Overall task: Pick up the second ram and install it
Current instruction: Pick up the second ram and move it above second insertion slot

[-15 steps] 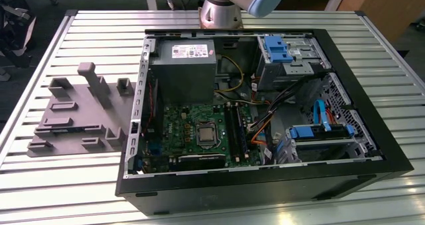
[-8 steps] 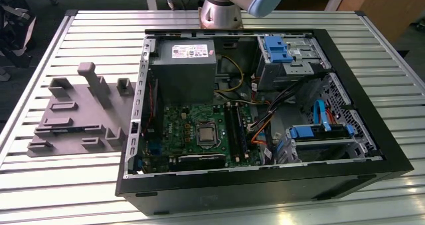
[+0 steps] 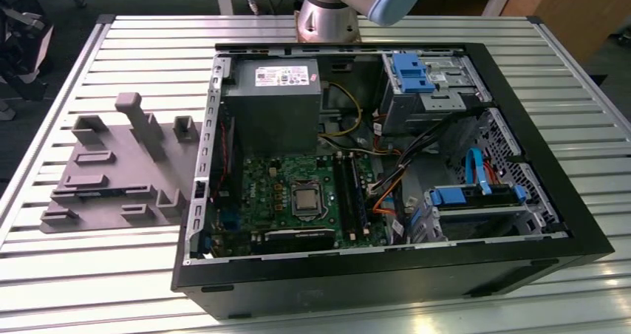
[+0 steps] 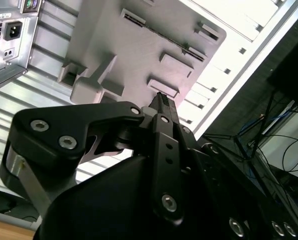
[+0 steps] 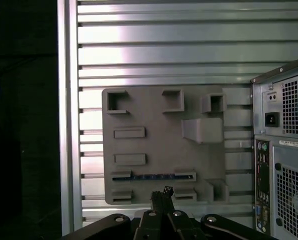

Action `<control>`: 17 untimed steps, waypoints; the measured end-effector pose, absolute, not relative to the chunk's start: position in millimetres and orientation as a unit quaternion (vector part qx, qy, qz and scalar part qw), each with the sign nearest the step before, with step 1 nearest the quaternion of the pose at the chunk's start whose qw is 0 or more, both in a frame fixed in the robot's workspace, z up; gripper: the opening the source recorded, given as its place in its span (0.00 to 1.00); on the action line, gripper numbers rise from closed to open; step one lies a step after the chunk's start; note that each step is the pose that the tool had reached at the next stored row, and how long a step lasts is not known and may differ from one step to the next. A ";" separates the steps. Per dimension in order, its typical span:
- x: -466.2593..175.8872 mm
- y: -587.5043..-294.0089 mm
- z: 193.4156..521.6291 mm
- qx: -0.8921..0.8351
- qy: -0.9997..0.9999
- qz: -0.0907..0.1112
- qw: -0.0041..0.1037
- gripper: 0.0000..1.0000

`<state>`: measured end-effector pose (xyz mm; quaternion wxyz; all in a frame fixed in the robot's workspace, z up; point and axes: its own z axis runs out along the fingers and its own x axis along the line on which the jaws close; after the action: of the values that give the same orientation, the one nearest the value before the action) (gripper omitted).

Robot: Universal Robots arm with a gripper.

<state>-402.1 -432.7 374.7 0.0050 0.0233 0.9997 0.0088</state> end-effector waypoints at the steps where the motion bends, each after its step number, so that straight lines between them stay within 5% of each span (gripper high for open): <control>1: -402.1 -432.7 374.7 0.026 1.000 0.009 0.005 0.11; 17: -402.1 -432.8 374.3 0.075 0.997 0.009 0.005 0.11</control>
<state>-402.1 -432.8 374.3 0.0054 0.0751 0.9971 0.0086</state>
